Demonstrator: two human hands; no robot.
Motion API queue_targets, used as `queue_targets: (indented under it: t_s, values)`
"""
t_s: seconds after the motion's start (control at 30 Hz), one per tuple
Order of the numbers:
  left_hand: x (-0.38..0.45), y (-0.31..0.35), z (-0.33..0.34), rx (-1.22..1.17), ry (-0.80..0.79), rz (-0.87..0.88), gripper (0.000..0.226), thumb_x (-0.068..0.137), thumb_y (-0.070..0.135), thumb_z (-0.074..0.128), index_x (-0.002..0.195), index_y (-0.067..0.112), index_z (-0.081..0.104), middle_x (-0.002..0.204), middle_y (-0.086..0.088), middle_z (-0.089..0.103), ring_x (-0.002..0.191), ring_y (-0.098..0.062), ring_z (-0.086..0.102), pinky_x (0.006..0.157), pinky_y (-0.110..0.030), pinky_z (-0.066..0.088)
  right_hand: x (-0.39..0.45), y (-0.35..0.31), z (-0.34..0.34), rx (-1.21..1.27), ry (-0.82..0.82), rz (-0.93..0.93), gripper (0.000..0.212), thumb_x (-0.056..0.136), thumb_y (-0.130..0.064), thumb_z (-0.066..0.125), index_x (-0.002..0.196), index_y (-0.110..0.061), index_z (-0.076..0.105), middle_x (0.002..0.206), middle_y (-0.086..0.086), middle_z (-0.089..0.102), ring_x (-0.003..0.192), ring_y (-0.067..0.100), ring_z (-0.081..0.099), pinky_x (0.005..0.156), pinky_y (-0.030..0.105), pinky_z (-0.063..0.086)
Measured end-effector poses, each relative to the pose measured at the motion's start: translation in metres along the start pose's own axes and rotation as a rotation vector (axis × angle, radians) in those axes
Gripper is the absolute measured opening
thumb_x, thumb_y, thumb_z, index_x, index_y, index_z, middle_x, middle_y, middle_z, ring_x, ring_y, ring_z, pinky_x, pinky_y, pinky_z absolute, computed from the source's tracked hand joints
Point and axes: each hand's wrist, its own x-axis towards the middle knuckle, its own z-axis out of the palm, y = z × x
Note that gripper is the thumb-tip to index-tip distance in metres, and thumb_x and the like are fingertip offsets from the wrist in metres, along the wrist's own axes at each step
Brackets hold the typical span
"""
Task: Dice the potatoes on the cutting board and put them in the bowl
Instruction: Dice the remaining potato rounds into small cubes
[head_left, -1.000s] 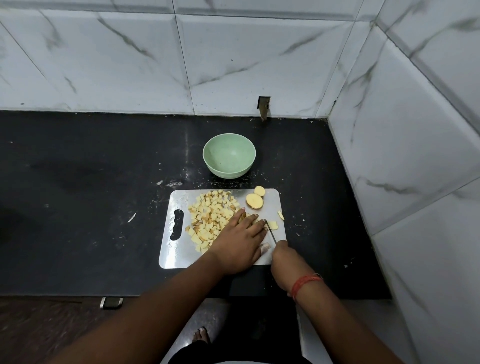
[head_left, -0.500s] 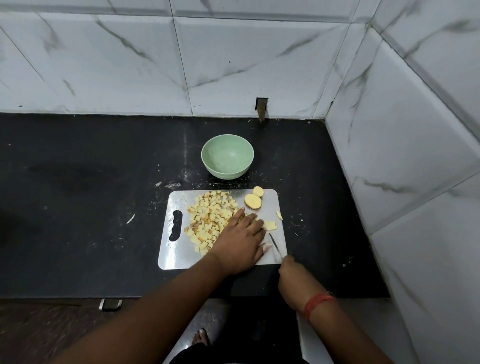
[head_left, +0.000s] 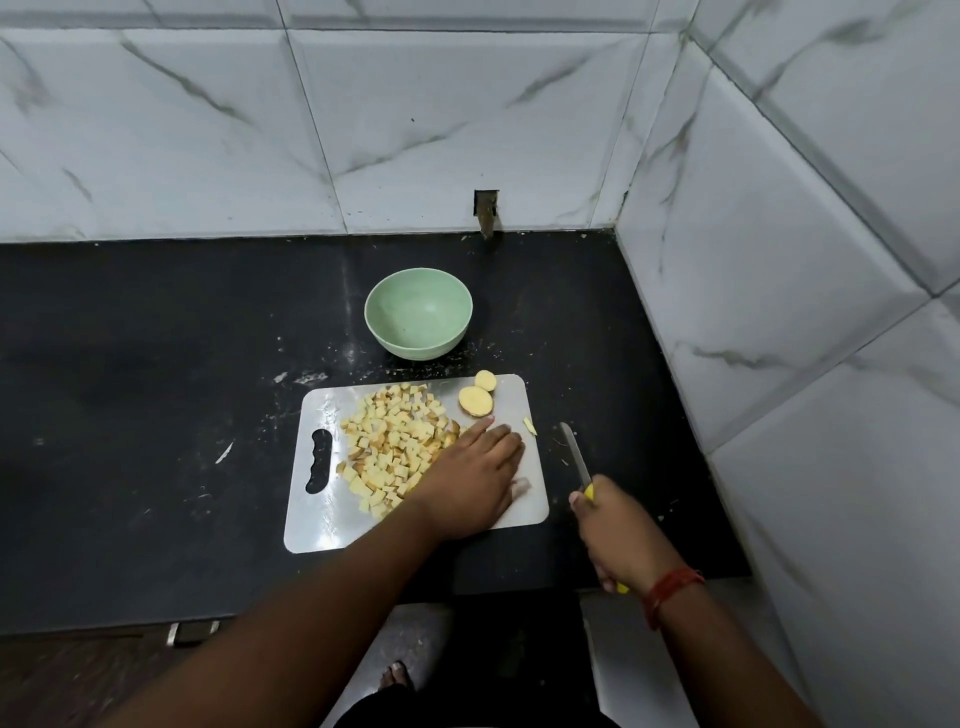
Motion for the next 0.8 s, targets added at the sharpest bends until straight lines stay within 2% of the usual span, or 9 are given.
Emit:
queue_targets:
  t_s: [0.1,0.23,0.53,0.6,0.67,0.73,0.8]
  values:
    - [-0.009,-0.016,0.006,0.028,0.02,-0.015,0.059,0.107,0.045,0.029,0.139,0.006,0.06,0.137,-0.011,0.06,0.133,-0.03,0.05,0.122,-0.046,0.031,-0.001,0.002,-0.002,-0.014,-0.017,0.008,0.022,0.103,-0.032,0.036,0.094,-0.014,0.043,0.072,0.011,0.05,0.037,0.018,0.043,0.04,0.026,0.04]
    - [-0.01,-0.025,0.012,0.078,0.073,0.013,0.052,0.105,0.039,0.034,0.135,0.008,0.064,0.132,-0.009,0.063,0.127,-0.029,0.055,0.119,-0.045,0.035,-0.001,0.001,-0.005,-0.031,-0.032,-0.003,0.022,0.103,-0.033,0.036,0.091,-0.015,0.041,0.072,0.01,0.049,0.038,0.017,0.043,0.039,0.024,0.039]
    - [-0.011,-0.028,0.011,0.087,0.053,-0.037,0.039,0.101,0.029,0.05,0.132,0.01,0.065,0.13,-0.009,0.063,0.126,-0.029,0.056,0.119,-0.047,0.036,0.007,-0.004,-0.011,-0.05,-0.028,-0.025,0.021,0.103,-0.033,0.038,0.09,-0.016,0.041,0.073,0.009,0.049,0.039,0.019,0.043,0.038,0.025,0.039]
    - [-0.01,-0.026,0.008,0.094,0.044,-0.041,0.039,0.101,0.026,0.047,0.13,0.01,0.066,0.129,-0.009,0.063,0.126,-0.03,0.056,0.118,-0.048,0.037,0.01,-0.004,-0.01,-0.059,-0.032,-0.023,0.021,0.103,-0.033,0.038,0.091,-0.016,0.041,0.074,0.01,0.05,0.04,0.02,0.044,0.039,0.025,0.04]
    - [-0.008,-0.024,0.004,0.106,0.038,-0.045,0.039,0.101,0.029,0.045,0.125,0.009,0.069,0.129,-0.009,0.062,0.126,-0.031,0.056,0.118,-0.049,0.037,0.011,-0.005,-0.01,-0.065,-0.033,-0.029,0.021,0.103,-0.033,0.038,0.09,-0.016,0.041,0.073,0.011,0.05,0.039,0.02,0.044,0.038,0.024,0.039]
    - [-0.004,-0.022,0.0,0.102,0.032,-0.047,0.037,0.101,0.033,0.054,0.125,0.01,0.068,0.133,-0.01,0.06,0.129,-0.032,0.052,0.12,-0.05,0.033,0.012,-0.006,-0.009,-0.067,-0.036,-0.035,0.021,0.103,-0.032,0.038,0.09,-0.015,0.041,0.073,0.011,0.049,0.039,0.02,0.043,0.038,0.023,0.038]
    - [0.001,-0.019,-0.004,0.065,0.036,-0.037,0.042,0.103,0.039,0.049,0.128,0.009,0.066,0.137,-0.011,0.058,0.133,-0.031,0.049,0.121,-0.049,0.03,0.012,-0.006,-0.009,-0.065,-0.036,-0.04,0.021,0.103,-0.032,0.038,0.092,-0.014,0.042,0.072,0.01,0.049,0.039,0.019,0.043,0.037,0.023,0.038]
